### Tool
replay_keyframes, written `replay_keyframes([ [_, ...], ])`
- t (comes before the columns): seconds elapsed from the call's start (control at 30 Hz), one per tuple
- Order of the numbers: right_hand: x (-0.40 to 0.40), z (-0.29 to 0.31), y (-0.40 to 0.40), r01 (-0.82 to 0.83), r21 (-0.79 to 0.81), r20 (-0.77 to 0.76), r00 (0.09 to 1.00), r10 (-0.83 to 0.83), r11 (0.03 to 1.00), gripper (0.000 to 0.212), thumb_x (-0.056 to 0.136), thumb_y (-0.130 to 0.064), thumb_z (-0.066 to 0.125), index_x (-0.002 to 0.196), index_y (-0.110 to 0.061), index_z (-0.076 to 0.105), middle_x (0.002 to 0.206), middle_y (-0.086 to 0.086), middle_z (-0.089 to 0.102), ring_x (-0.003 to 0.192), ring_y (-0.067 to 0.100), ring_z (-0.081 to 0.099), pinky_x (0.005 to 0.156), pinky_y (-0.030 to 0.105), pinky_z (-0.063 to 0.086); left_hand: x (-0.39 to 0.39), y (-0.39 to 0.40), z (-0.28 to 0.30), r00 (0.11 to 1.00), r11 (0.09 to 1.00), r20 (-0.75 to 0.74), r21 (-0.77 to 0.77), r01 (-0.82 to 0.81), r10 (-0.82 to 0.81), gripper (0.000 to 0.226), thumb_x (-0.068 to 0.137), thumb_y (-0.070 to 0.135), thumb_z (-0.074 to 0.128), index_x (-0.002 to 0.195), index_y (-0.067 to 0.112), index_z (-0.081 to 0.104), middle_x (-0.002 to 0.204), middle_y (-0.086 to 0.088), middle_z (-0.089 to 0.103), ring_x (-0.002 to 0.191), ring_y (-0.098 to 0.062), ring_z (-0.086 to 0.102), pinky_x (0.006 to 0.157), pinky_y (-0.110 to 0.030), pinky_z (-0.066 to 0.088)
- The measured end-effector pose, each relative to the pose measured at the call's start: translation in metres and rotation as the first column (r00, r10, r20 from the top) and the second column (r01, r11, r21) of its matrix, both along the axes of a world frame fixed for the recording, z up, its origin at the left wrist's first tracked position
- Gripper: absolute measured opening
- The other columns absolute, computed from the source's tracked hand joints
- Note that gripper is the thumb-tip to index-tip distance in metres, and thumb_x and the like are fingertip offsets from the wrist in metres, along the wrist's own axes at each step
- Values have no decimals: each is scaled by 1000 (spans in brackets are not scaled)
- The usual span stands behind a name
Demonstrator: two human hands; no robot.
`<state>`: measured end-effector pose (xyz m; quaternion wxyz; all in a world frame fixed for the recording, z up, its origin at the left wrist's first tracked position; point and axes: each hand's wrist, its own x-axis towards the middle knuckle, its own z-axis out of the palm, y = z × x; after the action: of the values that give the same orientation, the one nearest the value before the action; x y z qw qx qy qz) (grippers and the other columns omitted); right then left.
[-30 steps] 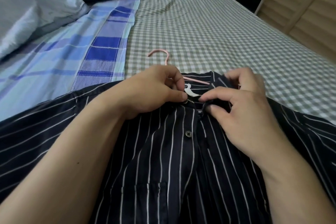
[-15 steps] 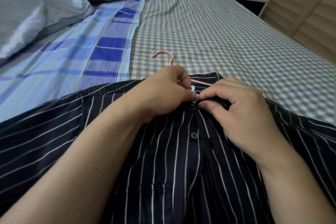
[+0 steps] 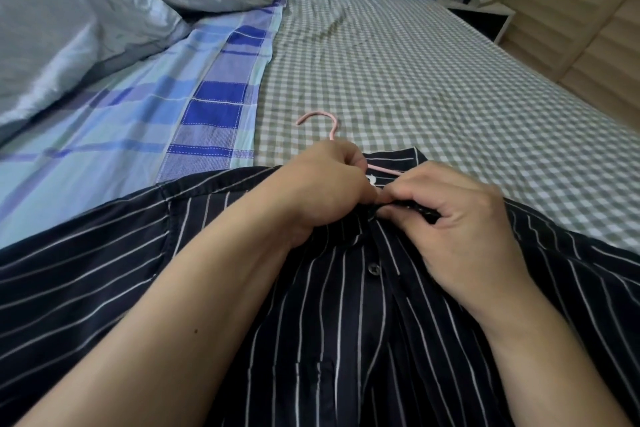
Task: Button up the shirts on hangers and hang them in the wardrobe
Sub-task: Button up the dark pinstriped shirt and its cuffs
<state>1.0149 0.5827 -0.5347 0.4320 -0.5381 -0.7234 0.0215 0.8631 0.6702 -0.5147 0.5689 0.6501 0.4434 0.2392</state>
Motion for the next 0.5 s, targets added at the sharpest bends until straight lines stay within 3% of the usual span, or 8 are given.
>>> replay_keyframes([
  [0.17,0,-3,0,23,-27,-7,1000,-24,999,13,78,-6,84,85,-13,76,89,-8,64,87,8,63,80,12,45,-2,0,2,997,996,80,-92,-15,23,32,61,8,73,61,24,45,69,-6,50,73,-22,47,70,-41,39],
  [0.33,-1,-4,2,12,23,18,1000,-12,1000,10,81,-6,81,89,-12,76,88,-7,67,85,8,66,77,20,52,-5,3,-1,998,995,42,-82,47,-44,31,77,6,76,67,21,50,66,-2,52,71,-21,48,68,-36,40],
  [0.5,0,-3,-1,26,-4,13,1000,-26,1000,12,83,-9,80,91,-16,76,88,-11,68,85,4,66,78,13,47,-5,3,0,998,997,25,-52,65,-63,21,85,4,75,77,17,62,68,-1,59,68,-16,54,65,-30,46],
])
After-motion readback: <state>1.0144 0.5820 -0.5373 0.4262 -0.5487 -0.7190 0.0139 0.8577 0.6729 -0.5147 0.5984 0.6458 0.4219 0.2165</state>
